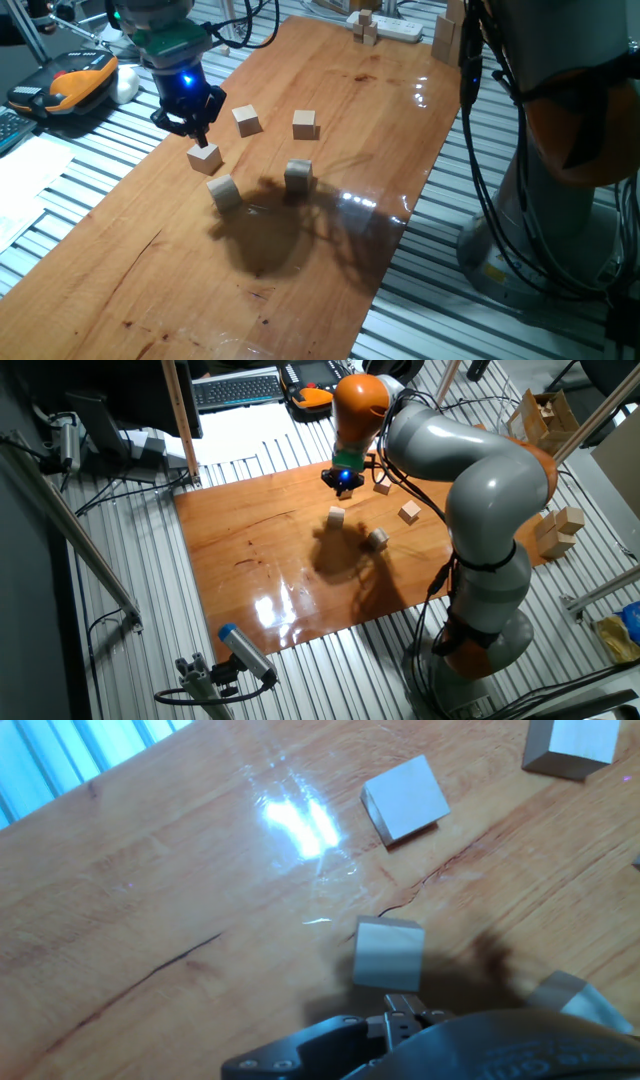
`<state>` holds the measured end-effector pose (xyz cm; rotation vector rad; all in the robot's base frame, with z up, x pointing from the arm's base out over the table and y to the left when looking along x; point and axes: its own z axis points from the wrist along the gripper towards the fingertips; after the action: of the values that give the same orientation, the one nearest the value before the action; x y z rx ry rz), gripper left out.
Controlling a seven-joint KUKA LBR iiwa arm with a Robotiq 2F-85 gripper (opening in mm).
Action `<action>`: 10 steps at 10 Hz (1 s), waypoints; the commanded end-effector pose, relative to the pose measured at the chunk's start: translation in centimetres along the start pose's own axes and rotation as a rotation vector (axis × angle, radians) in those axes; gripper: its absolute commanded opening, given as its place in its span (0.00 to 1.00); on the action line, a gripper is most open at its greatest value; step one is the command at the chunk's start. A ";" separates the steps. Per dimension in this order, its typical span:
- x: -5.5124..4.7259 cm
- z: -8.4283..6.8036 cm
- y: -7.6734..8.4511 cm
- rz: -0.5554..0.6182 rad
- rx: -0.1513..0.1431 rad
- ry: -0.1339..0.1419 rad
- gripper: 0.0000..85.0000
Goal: Stack the blocks in a vertical line of five
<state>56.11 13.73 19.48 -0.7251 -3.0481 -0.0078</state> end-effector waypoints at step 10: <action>-0.1 1.0 0.1 0.008 0.030 0.008 0.40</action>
<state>56.23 13.79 18.47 -0.7332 -3.0312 0.0344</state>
